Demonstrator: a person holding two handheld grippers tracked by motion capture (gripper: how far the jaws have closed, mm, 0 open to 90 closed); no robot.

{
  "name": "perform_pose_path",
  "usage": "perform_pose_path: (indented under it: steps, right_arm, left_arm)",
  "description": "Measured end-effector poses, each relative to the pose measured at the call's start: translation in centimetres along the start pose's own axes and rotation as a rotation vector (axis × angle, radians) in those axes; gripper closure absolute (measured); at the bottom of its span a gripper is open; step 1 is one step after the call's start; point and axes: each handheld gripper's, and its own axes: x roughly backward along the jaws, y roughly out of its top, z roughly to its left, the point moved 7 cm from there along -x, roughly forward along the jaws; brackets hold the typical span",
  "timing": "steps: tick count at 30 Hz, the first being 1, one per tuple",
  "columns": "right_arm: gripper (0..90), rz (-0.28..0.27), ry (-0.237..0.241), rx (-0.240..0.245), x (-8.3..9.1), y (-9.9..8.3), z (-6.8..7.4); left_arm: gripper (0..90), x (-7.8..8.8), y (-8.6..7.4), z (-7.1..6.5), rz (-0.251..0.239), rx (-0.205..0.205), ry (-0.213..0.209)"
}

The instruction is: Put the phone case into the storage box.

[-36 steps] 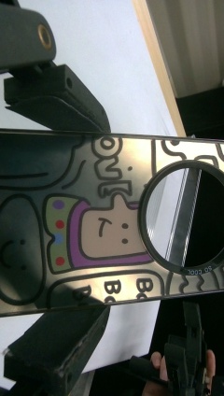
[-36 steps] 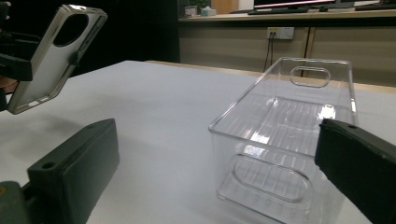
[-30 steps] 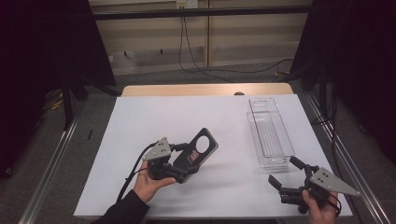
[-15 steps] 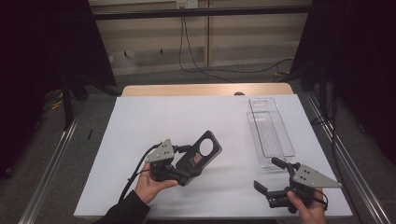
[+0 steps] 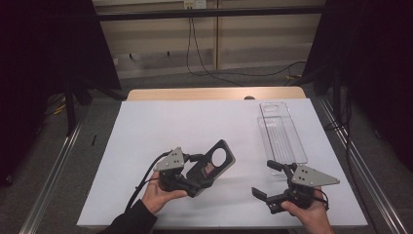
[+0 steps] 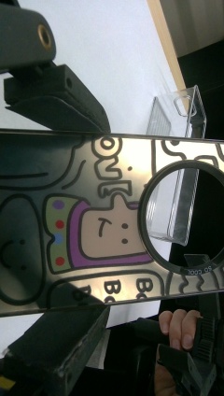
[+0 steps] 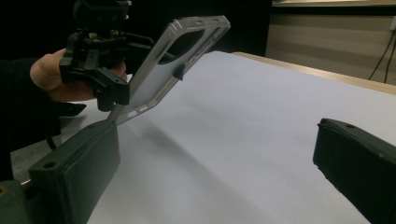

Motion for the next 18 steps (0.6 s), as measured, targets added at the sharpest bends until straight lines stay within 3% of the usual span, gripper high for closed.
perform_pose_path:
  steps: [18]
  right_arm:
    - [0.0,-0.004,0.115,0.003,-2.3,1.5,0.6]
  left_arm:
    - [12.2,0.0,0.3,-0.5,-0.005,-0.017,-0.048]
